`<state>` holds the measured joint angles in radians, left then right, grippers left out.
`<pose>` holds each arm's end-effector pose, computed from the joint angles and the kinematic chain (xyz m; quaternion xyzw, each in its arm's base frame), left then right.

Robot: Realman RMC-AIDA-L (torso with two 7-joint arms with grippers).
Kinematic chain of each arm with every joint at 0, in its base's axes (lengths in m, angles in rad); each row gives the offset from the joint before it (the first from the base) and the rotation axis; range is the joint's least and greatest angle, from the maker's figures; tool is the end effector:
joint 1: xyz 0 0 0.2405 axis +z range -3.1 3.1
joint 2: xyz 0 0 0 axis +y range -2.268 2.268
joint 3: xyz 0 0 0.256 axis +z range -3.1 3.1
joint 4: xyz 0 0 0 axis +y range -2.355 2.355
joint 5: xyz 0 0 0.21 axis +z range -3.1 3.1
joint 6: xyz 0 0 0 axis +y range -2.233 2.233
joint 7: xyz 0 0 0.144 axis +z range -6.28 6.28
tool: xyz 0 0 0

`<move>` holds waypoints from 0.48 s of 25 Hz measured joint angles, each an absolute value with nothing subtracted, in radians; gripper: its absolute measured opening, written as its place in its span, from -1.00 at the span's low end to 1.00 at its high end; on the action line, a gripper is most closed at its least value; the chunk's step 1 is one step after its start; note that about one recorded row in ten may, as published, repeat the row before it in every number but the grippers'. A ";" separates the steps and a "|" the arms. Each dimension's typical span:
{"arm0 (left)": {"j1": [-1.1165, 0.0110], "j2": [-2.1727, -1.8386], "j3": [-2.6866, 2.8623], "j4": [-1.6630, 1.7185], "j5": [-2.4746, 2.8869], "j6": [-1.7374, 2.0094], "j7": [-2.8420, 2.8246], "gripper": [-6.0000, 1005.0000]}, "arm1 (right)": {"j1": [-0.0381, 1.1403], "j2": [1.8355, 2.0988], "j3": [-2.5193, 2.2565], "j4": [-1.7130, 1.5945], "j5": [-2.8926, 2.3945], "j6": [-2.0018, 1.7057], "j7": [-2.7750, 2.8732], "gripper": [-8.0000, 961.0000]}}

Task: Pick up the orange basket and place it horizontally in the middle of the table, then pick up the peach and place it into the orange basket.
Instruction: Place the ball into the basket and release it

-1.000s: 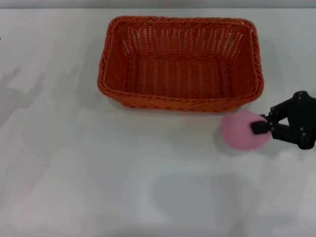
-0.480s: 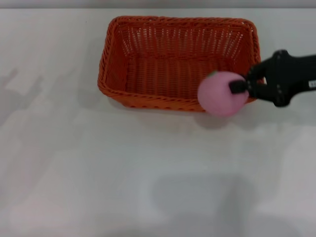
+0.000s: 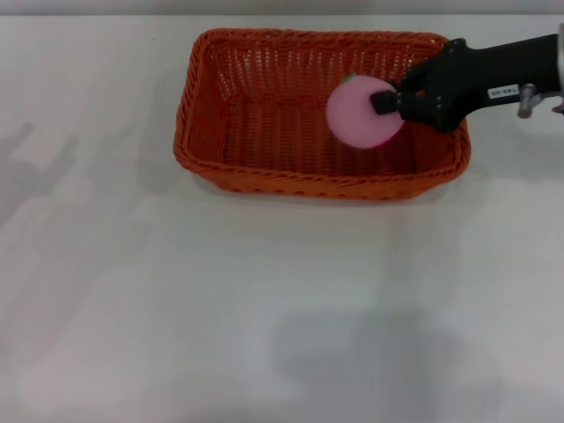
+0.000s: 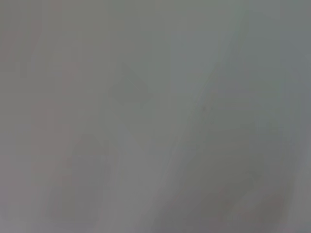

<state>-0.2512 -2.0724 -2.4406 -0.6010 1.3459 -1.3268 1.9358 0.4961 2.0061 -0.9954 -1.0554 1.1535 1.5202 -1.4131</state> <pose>-0.3392 0.3038 0.0617 -0.7661 -0.3057 -0.3851 0.4139 0.2234 0.3552 0.0451 -0.9662 0.1777 0.1236 0.1399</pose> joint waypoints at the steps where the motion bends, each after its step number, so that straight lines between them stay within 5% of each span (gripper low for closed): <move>1: -0.253 -2.072 -2.441 -0.600 1.348 -1.326 1.936 0.58 | 0.505 2.006 -0.997 -1.043 1.143 1.510 -1.414 -0.73; 9: -0.262 -2.072 -2.435 -0.599 1.348 -1.318 1.936 0.58 | 0.526 2.007 -0.997 -0.985 1.107 1.411 -1.424 -0.70; 12: -0.262 -2.072 -2.438 -0.597 1.348 -1.317 1.936 0.58 | 0.522 2.007 -0.997 -0.983 1.107 1.397 -1.425 -0.42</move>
<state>-0.2624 -2.0724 -2.4377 -0.5975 1.3477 -1.3168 1.9358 0.5219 2.0070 -0.9971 -0.9832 1.1073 1.3974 -1.4247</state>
